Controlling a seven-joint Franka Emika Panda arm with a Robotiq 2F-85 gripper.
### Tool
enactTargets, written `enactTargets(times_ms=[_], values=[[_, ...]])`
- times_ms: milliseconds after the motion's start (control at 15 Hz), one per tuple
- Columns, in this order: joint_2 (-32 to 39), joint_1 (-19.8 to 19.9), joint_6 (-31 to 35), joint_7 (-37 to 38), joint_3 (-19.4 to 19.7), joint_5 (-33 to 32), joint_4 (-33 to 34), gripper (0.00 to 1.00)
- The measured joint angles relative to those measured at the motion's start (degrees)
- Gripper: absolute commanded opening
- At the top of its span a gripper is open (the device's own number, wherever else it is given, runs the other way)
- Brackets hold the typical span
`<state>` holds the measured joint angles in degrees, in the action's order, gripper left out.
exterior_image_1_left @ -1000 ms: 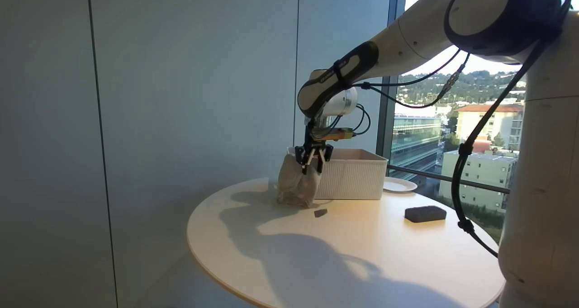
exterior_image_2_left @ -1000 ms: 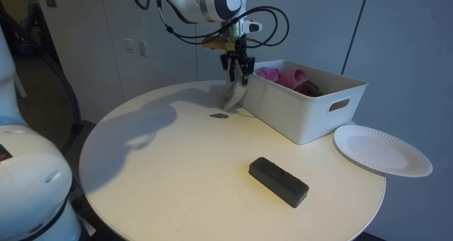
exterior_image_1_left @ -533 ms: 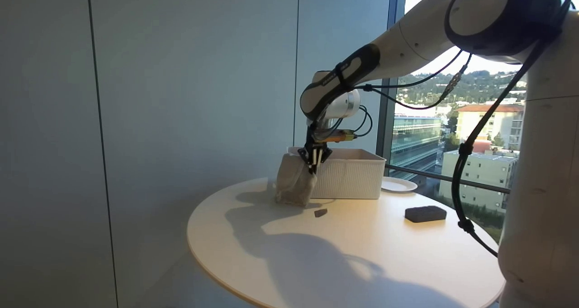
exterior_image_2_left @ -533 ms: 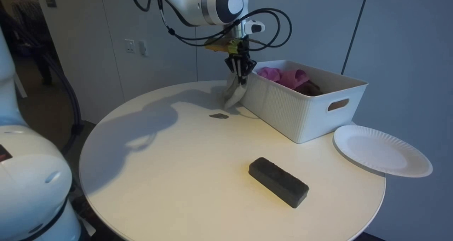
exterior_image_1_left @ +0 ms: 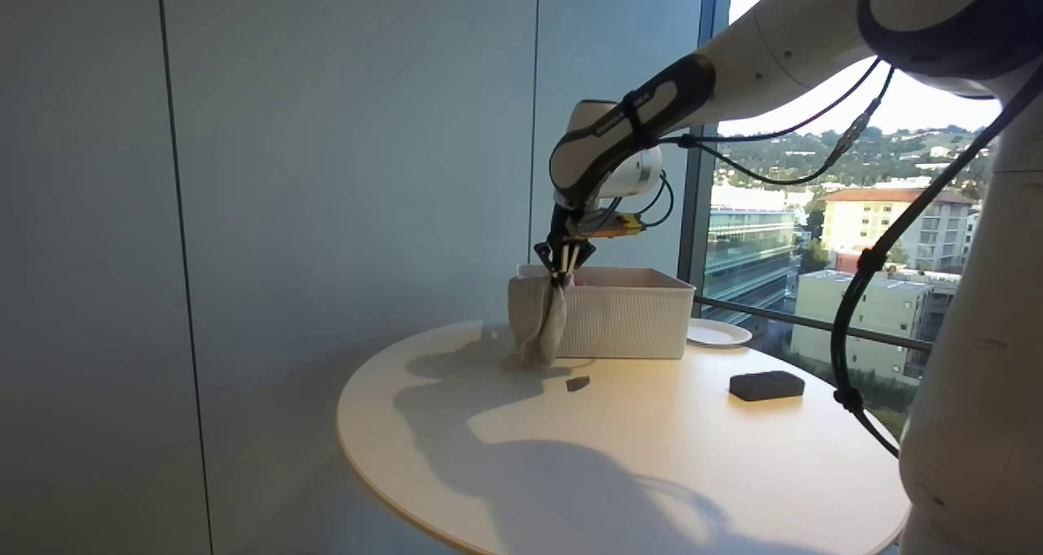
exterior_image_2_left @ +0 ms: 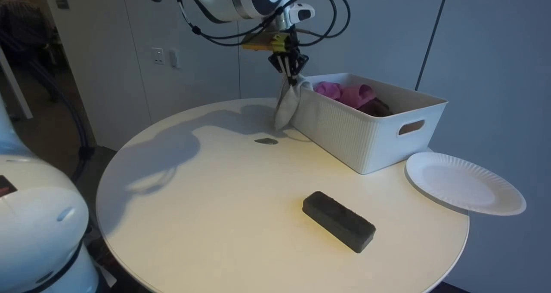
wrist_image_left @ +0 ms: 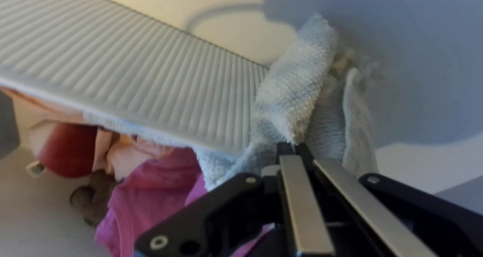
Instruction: Use the white towel to clean the table
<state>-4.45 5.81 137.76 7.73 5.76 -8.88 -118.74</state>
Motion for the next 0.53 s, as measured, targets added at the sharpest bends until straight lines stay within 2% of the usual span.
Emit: enactTargets(times_ms=[333,533], values=[[-13.51,-0.16,-0.19,-0.07,-2.41,-3.91,-1.4,0.06],[-21.76,-0.53,-4.28,-0.68,-3.73,-2.91,-2.95,0.06]])
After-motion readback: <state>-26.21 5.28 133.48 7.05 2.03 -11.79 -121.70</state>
